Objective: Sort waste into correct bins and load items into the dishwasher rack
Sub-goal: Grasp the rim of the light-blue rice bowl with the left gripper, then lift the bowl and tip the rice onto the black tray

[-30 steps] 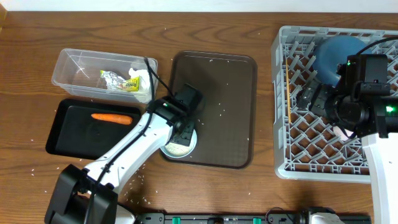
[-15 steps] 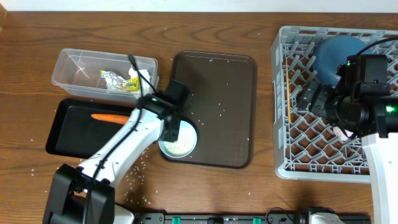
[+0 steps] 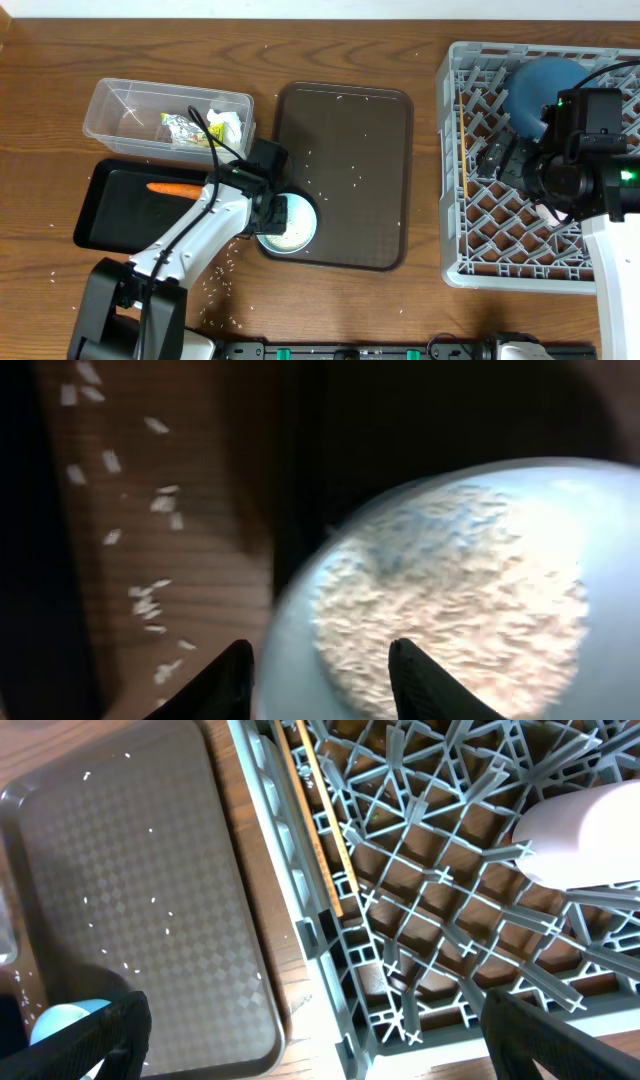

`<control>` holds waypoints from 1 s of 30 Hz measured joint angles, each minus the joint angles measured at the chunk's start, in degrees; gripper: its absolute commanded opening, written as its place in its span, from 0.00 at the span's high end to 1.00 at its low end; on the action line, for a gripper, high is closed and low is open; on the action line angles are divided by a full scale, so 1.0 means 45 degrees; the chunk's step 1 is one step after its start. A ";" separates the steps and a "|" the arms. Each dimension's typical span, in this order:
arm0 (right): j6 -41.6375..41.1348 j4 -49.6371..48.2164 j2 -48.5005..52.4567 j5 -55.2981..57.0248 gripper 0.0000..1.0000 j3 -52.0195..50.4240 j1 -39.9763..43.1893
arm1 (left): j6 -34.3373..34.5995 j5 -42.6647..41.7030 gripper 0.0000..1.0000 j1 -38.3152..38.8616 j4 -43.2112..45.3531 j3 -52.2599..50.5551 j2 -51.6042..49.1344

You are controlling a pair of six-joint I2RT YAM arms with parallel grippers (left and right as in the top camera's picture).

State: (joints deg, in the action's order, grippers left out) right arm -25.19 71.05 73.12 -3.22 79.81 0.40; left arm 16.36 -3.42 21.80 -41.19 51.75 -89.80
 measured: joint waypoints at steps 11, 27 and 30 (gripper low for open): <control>0.0000 0.0010 0.0000 0.0005 0.01 0.0000 0.0000 | 0.0044 -0.1928 0.62 0.0865 0.1316 -0.0005 0.0000; 0.0000 0.0015 0.0000 0.0000 0.01 0.0000 0.0000 | 0.0073 -0.1103 0.92 0.0908 0.1695 -0.0121 -0.1438; 0.0000 0.0019 0.0000 0.0000 0.01 0.0000 0.0000 | 0.0039 -0.1209 0.94 0.0918 0.1719 -0.0112 -0.1413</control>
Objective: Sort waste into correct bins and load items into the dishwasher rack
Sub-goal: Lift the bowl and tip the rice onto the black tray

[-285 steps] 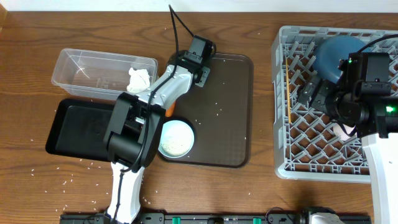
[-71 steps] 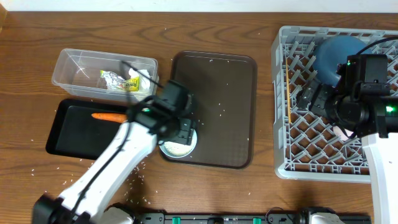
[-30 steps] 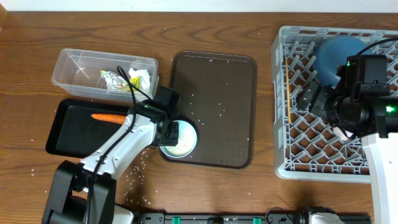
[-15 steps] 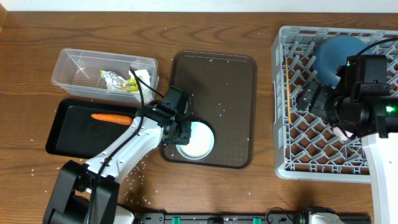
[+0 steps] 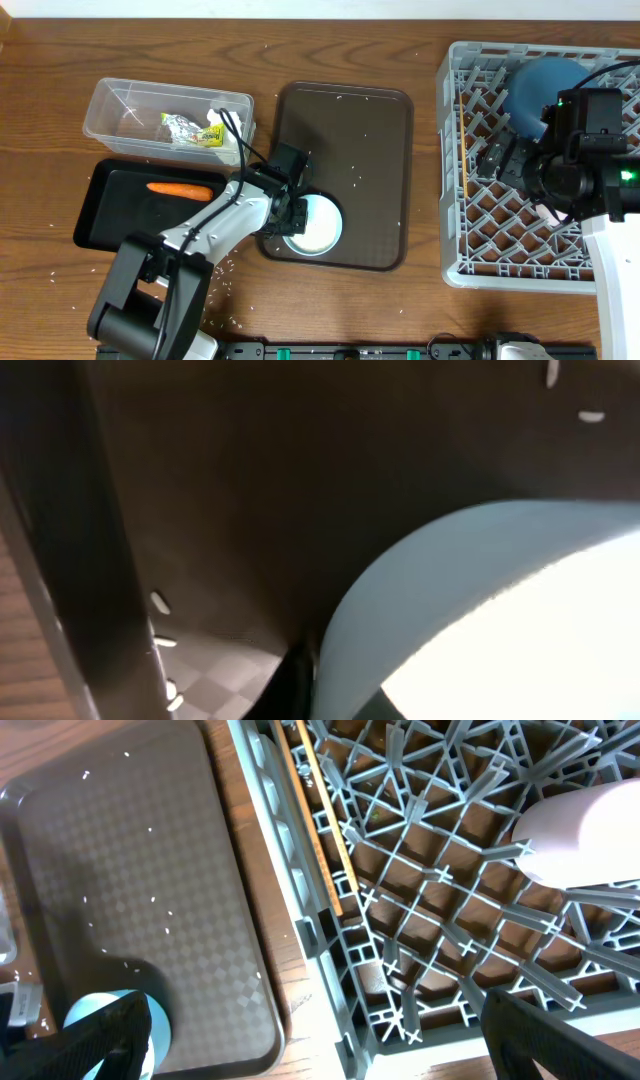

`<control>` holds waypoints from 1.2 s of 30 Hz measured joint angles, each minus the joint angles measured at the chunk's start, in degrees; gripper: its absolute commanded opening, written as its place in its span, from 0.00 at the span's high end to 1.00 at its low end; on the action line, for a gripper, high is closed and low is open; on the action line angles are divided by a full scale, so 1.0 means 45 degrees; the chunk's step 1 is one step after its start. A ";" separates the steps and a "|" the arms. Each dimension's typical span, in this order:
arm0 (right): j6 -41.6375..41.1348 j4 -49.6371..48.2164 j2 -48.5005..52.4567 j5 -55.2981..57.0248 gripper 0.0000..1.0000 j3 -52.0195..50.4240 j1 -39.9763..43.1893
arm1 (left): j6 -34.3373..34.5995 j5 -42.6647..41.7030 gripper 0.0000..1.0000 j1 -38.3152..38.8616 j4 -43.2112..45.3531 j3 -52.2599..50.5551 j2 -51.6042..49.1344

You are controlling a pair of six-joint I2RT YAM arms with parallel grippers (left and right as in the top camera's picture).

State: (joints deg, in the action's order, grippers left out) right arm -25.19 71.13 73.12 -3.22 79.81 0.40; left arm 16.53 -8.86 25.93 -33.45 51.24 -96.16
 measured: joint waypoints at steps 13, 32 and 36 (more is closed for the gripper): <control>0.0000 0.0000 0.0000 0.0000 0.01 0.0000 0.0000 | -0.0005 0.1787 0.94 -0.0199 -0.4818 0.2696 0.1632; 0.0015 -0.0005 0.0000 0.0000 0.01 0.0000 0.0000 | 0.1967 0.7606 0.94 -0.7140 -0.9772 0.4643 0.3123; 0.0102 -0.0053 0.0000 0.0000 0.01 0.0000 0.0000 | 0.2851 0.9510 0.94 -0.7271 -0.9772 0.4643 0.2977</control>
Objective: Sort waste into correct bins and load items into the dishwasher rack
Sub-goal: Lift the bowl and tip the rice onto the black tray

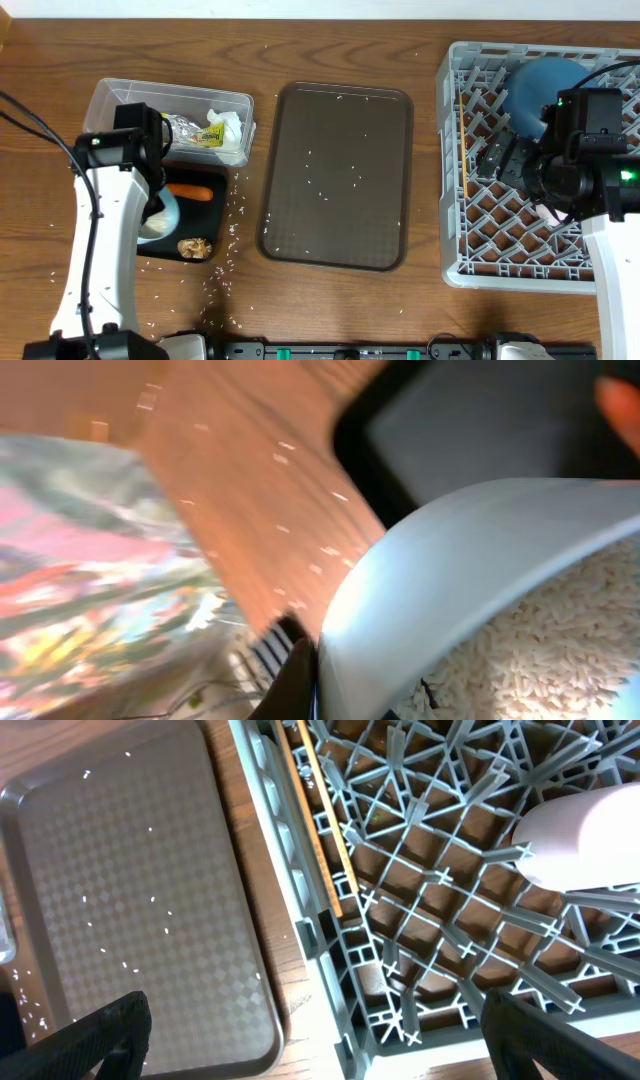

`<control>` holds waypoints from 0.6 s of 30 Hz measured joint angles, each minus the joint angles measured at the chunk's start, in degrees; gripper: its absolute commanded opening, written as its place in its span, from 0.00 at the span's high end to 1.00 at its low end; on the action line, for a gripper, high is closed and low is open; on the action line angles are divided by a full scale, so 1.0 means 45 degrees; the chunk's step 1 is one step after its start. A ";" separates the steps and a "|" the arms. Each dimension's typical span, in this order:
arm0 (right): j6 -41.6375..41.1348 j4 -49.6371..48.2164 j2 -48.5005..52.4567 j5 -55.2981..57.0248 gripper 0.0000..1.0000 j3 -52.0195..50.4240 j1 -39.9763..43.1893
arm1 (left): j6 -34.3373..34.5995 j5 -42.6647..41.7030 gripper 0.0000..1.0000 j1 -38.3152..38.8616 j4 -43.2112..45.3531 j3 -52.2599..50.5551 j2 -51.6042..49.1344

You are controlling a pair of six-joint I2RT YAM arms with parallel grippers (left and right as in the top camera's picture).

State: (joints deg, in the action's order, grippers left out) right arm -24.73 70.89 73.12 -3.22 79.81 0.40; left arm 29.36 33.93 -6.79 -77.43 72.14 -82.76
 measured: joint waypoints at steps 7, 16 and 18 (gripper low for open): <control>0.0160 -0.0214 0.0000 0.0005 0.01 0.0000 0.0000 | 0.1030 0.3084 0.94 0.0068 -0.0374 0.0000 -0.1481; 0.0199 -0.0291 0.0000 0.0000 0.01 0.0000 0.0000 | 0.1443 0.4779 0.94 0.0505 -0.0136 0.0000 -0.4172; 0.0204 -0.0291 0.0000 0.0000 0.01 0.0000 0.0000 | 0.1486 0.5037 0.94 0.0763 -0.0053 0.0000 -0.4527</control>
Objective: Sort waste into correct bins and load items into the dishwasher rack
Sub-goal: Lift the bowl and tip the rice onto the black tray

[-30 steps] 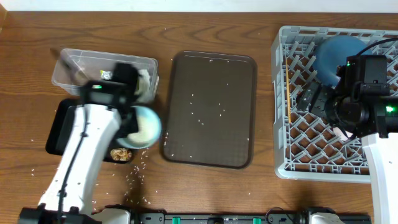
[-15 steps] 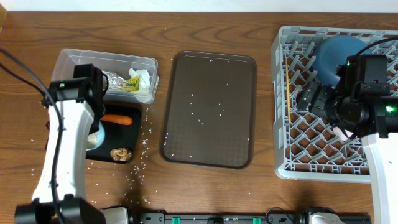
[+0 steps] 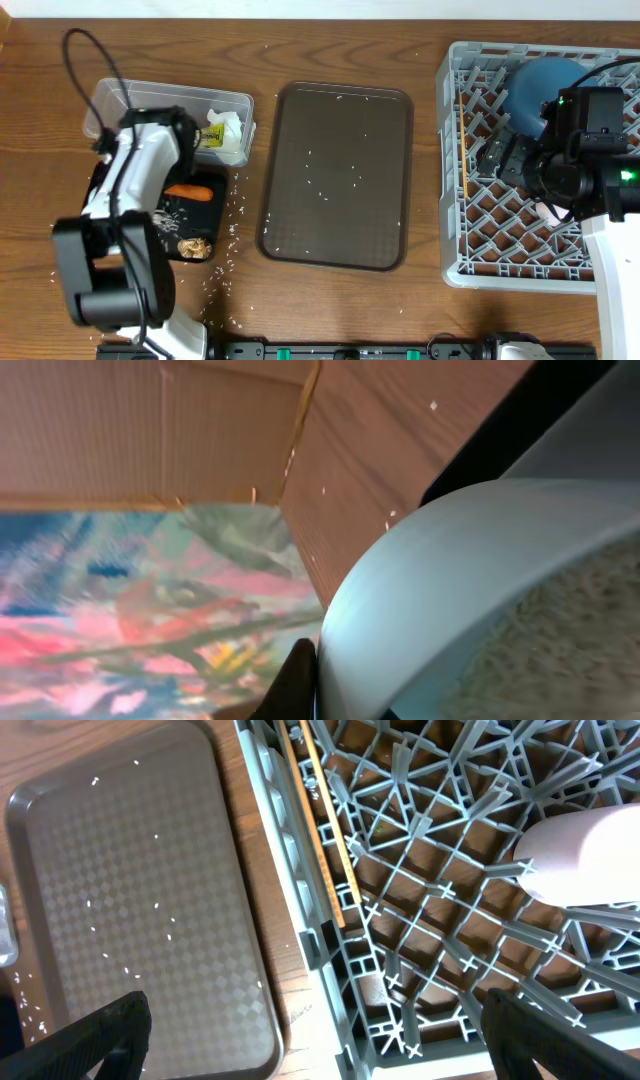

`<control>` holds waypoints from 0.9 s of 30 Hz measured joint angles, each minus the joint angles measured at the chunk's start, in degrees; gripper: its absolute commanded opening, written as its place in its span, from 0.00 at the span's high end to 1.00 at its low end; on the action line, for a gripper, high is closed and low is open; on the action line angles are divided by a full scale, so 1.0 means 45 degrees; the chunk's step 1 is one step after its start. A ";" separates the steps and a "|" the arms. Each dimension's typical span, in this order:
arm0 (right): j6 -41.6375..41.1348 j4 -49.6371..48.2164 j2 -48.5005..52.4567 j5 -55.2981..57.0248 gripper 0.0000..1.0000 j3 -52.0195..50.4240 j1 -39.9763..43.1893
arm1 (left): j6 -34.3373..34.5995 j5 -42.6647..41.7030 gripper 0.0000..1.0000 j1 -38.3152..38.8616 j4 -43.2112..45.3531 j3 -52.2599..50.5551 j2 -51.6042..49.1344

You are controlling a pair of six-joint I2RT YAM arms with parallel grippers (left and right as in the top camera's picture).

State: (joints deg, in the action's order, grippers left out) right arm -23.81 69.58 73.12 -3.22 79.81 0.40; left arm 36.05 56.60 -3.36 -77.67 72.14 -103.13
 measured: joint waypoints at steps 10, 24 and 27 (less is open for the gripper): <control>0.0034 -0.0058 0.0000 0.0005 0.01 0.0000 0.0000 | -0.0005 0.1598 0.94 0.1083 -0.0039 0.0000 -0.0850; 0.0039 -0.0092 0.0000 0.0005 0.01 0.0000 0.0000 | -0.1661 0.3177 0.94 0.1127 0.0758 0.0000 -0.0850; 0.0039 -0.0092 0.0000 0.0000 0.01 0.0000 0.0000 | -0.1885 0.3230 0.94 0.1132 0.0505 0.0000 -0.0933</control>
State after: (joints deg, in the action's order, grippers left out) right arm -23.64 69.17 73.12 -3.22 79.81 0.40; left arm 27.57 71.13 1.74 -75.40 72.14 -107.33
